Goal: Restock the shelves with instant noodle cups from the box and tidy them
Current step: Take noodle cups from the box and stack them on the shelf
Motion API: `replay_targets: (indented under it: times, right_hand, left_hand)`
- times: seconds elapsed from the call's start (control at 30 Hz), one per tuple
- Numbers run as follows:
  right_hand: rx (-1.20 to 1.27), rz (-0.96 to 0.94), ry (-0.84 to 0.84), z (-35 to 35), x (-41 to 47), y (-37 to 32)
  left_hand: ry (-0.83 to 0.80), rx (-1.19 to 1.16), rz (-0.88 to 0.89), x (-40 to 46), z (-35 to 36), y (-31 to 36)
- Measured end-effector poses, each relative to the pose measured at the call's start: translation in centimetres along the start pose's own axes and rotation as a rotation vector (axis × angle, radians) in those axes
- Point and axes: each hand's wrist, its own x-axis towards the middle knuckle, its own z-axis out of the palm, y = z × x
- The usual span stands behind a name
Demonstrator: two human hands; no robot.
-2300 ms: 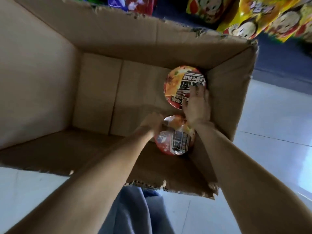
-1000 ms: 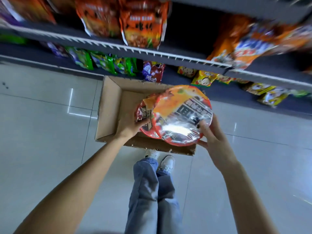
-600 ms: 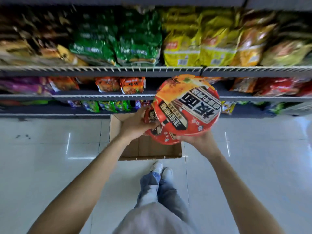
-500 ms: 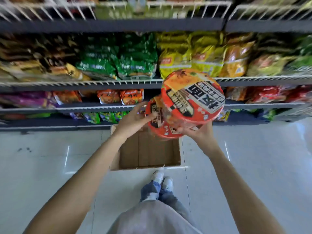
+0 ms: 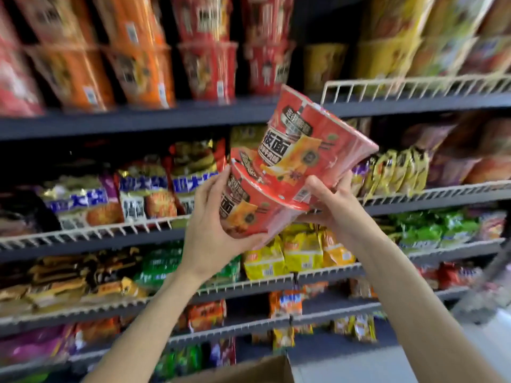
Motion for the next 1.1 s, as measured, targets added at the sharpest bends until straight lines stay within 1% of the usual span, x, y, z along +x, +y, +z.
replay_targets:
  times: [0.23,0.33,0.43,0.5,0.63,0.73,0.87,1.0,1.1]
  right_hand:
    - [-0.051,-0.225,-0.02,0.6,5.9,-9.7]
    - [-0.123,-0.291,0.022,0.8,8.9,-12.7]
    - [-0.208,-0.381,0.083,1.3,12.2,-14.6]
    - [-0.262,-0.416,0.126,1.8,14.7,-15.3]
    - [-0.335,-0.399,0.17,2.0,19.5,-15.5]
    - [-0.397,-0.376,0.151,2.0,21.7,-15.1]
    - [-0.454,-0.366,0.124,2.3,23.2,-14.2]
    - [-0.477,-0.387,0.057,2.9,24.1,-13.8]
    - [-0.496,-0.431,-0.006,4.0,24.6,-13.1]
  left_hand:
    - [0.149,0.041,0.141,10.8,-2.1,3.7]
    - [0.199,0.022,0.136,15.0,-1.9,3.8]
    - [0.222,0.03,0.092,19.2,-0.8,3.3]
    - [0.221,0.015,0.044,21.6,0.2,2.8]
    - [0.2,-0.004,-0.039,25.2,2.1,1.3]
    - [0.195,0.021,-0.082,26.5,3.0,-0.1]
    - [0.188,0.03,-0.097,27.0,2.7,-1.5]
    - [0.181,-0.007,-0.104,26.8,0.8,-2.5]
    - [0.141,-0.063,-0.109,26.2,-1.6,-3.1]
